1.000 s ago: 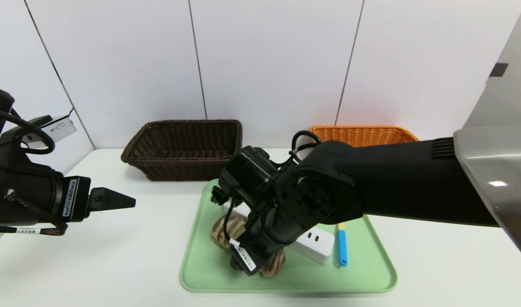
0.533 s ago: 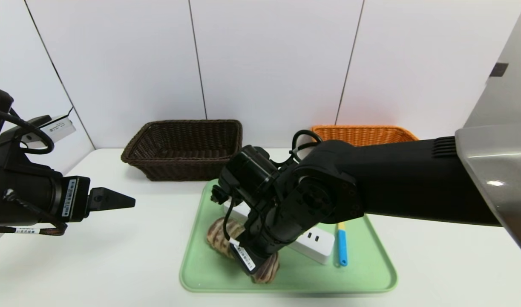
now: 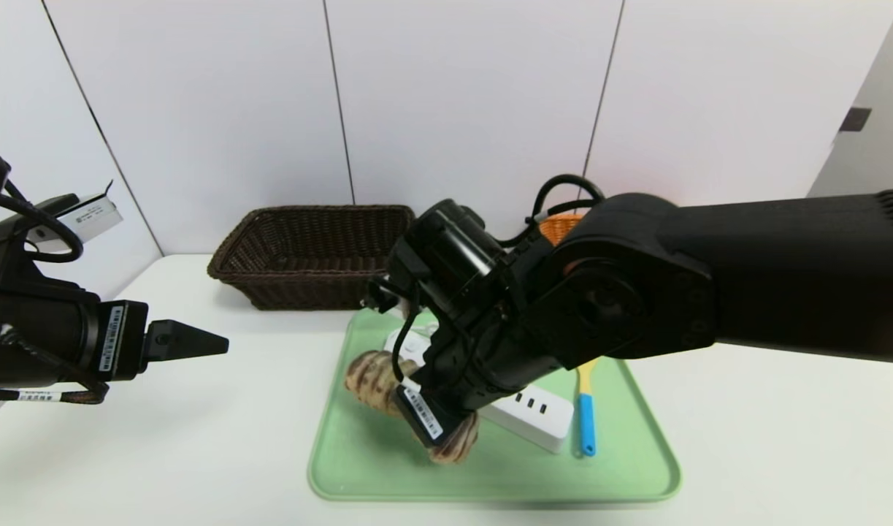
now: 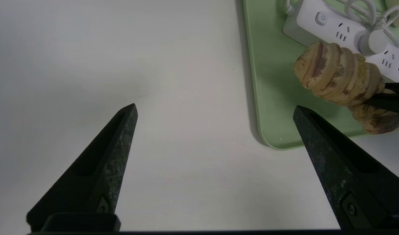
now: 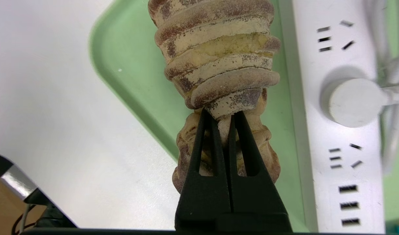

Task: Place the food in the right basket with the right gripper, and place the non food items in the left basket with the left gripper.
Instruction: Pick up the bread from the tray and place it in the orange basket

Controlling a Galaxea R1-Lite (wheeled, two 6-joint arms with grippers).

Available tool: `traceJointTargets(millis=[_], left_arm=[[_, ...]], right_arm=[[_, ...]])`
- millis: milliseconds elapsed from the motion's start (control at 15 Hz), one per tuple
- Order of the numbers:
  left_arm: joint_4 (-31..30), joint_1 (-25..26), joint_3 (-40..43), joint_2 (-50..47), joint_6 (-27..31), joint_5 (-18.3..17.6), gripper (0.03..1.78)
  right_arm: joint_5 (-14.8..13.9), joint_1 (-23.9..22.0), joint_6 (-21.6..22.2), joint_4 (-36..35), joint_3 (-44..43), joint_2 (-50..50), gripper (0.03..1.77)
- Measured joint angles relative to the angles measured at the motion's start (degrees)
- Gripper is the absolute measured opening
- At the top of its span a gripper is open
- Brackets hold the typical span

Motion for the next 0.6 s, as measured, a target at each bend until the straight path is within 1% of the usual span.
traceJointTargets(millis=[133,200,333,467,600], left_arm=[[0.05,-0.02,0.0,-0.24,-0.02,-0.02,1.69],[0.05,0.0,0.06,-0.37,-0.05,0.0,1.69],[0.0,0.0,0.17,-0.5,-0.05,-0.02,1.69],[0.02,0.02,0.27,-0.61,-0.06,0.0,1.69],[0.02,0.02,0.52,-0.61,-0.09,0.0,1.69]], right_arm=[[-0.06,-0.61,0.41,-0.09,0.0,-2.95,0.06],[-0.24,-1.29,1.46,-0.22,0.0,-4.69,0.06],[-1.49,-3.25,2.79,-0.5,0.0,-7.83,0.06],[-3.28,-6.53,2.97,-0.88,0.02,-10.62,0.06],[-3.83,-10.84,2.79,-2.43,0.0,-12.79,0.06]])
